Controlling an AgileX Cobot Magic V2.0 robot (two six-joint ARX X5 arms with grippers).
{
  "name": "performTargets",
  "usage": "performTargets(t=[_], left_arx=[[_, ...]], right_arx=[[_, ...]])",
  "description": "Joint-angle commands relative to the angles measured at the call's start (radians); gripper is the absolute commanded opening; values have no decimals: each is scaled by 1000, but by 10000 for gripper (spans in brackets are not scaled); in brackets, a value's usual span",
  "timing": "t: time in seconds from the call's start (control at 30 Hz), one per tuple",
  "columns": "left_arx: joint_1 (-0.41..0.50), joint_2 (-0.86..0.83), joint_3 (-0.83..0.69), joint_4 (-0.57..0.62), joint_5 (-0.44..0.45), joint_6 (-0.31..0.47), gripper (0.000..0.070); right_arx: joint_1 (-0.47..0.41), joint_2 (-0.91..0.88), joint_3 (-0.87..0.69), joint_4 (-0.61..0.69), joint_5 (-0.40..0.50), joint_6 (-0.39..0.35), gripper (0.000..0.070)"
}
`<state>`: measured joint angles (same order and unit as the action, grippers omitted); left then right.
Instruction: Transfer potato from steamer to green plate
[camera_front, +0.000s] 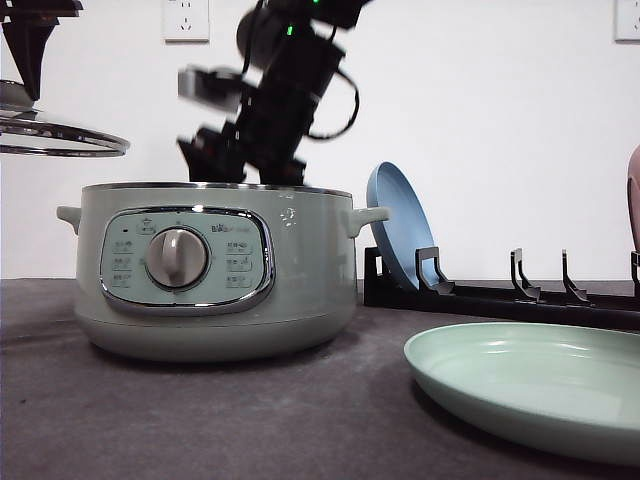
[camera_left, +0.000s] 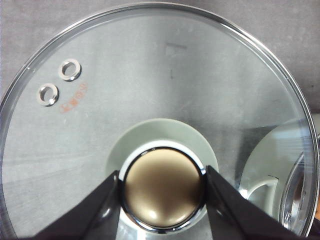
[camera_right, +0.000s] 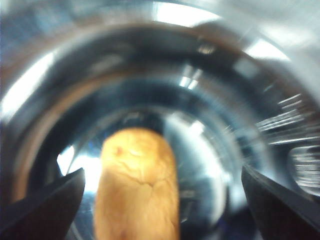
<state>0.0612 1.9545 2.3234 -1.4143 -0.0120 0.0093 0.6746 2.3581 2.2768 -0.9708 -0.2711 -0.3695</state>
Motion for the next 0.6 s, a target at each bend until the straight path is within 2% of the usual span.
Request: performTargets(t=[0.0,0.33,0.37,0.47,0.57], left_arx=[[0,-19,49,4,1,6,0],[0,-19,48,21,1,6,0],[0,-19,48,21,1,6,0],[0,-18,48,23,1,5,0],[0,-18,48,24,1,5,0]], right_arx=[[11,32,27,4,-15,-7,627],[9,54,14,-3,-57,-1,606],[9,55,12,-4,-60,-1,589],[9,54,12,-8,-70,-1,465],[9,54,12,-11,-69,0,372]])
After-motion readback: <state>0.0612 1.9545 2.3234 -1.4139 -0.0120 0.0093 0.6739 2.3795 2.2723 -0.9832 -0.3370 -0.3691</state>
